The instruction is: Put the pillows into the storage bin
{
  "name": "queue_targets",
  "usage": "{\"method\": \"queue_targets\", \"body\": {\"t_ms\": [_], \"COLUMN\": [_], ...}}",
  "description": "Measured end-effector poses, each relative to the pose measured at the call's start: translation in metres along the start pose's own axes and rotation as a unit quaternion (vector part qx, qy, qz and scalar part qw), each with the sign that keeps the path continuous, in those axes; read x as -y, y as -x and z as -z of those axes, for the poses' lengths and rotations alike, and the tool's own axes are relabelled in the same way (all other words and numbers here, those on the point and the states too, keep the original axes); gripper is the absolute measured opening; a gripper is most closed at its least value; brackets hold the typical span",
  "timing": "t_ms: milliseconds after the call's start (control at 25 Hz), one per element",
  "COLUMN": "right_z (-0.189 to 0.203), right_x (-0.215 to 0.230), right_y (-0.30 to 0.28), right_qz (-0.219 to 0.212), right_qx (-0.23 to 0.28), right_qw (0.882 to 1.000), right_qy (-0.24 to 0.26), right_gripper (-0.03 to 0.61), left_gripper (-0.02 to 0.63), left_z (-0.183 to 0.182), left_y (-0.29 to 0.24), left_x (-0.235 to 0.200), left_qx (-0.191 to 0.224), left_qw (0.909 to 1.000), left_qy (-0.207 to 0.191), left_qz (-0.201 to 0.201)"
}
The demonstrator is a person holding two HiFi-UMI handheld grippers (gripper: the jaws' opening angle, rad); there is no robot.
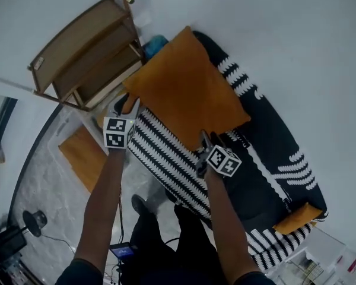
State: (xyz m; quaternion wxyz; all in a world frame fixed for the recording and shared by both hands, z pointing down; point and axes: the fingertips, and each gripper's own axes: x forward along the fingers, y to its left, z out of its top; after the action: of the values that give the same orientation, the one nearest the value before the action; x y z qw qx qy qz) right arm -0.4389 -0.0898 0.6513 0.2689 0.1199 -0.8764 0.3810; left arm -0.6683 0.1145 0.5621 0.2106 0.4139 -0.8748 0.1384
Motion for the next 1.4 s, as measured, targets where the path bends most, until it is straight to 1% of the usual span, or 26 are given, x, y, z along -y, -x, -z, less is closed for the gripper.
{"method": "queue_targets", "body": {"t_ms": [80, 160, 280, 440, 560, 640, 680, 800, 880, 960, 1000, 1080, 1160, 1280, 1400], "right_z": [-0.004, -0.005, -0.003, 0.005, 0.006, 0.007, 0.008, 0.009, 0.008, 0.007, 0.007, 0.006, 0.005, 0.006, 0.006], "right_x": [0.033, 0.061, 0.092, 0.112, 0.118, 0.123, 0.126, 0.132, 0.133, 0.131, 0.128, 0.121, 0.112, 0.100, 0.086], "right_y": [-0.007, -0.014, -0.029, -0.051, -0.066, -0.075, -0.078, -0.086, -0.087, -0.085, -0.082, -0.074, -0.062, -0.044, -0.025], "right_qz": [0.017, 0.036, 0.050, 0.049, 0.056, 0.068, 0.074, 0.084, 0.079, 0.070, 0.065, 0.056, 0.048, 0.044, 0.041], "right_qx": [-0.004, -0.011, -0.028, -0.053, -0.062, -0.065, -0.067, -0.077, -0.091, -0.101, -0.103, -0.099, -0.087, -0.072, -0.054], "right_qw": [1.000, 0.999, 0.998, 0.996, 0.996, 0.995, 0.995, 0.993, 0.993, 0.992, 0.993, 0.994, 0.995, 0.996, 0.998], "right_qy": [-0.016, -0.026, -0.038, -0.048, -0.033, -0.021, -0.016, -0.008, -0.008, -0.003, 0.003, 0.010, 0.011, 0.006, -0.007], "right_gripper": [0.216, 0.233, 0.252, 0.255, 0.255, 0.255, 0.253, 0.239, 0.178, 0.076, 0.038, 0.021, 0.018, 0.017, 0.015], "left_gripper": [0.164, 0.175, 0.219, 0.252, 0.250, 0.249, 0.233, 0.135, 0.062, 0.023, 0.012, 0.008, 0.006, 0.006, 0.006], "left_z": [0.002, 0.007, 0.016, 0.032, 0.051, 0.058, 0.060, 0.058, 0.056, 0.056, 0.056, 0.053, 0.045, 0.031, 0.024], "left_y": [-0.034, -0.066, -0.106, -0.142, -0.157, -0.164, -0.167, -0.173, -0.173, -0.173, -0.172, -0.166, -0.154, -0.133, -0.116], "left_x": [0.014, 0.025, 0.036, 0.050, 0.058, 0.059, 0.057, 0.052, 0.051, 0.053, 0.054, 0.054, 0.054, 0.055, 0.054], "left_qx": [-0.019, -0.037, -0.060, -0.093, -0.117, -0.120, -0.119, -0.113, -0.112, -0.111, -0.108, -0.097, -0.078, -0.051, -0.043], "left_qw": [0.9997, 0.9987, 0.9968, 0.9938, 0.9912, 0.9910, 0.9912, 0.9924, 0.9932, 0.9937, 0.9941, 0.9951, 0.9965, 0.9980, 0.9980], "left_qy": [-0.016, -0.033, -0.050, -0.054, -0.055, -0.057, -0.057, -0.047, -0.032, -0.014, -0.005, 0.015, 0.028, 0.035, 0.046], "left_qz": [0.008, 0.014, 0.016, 0.026, 0.029, 0.019, 0.012, -0.005, -0.006, -0.003, -0.002, -0.005, -0.010, -0.016, -0.008]}}
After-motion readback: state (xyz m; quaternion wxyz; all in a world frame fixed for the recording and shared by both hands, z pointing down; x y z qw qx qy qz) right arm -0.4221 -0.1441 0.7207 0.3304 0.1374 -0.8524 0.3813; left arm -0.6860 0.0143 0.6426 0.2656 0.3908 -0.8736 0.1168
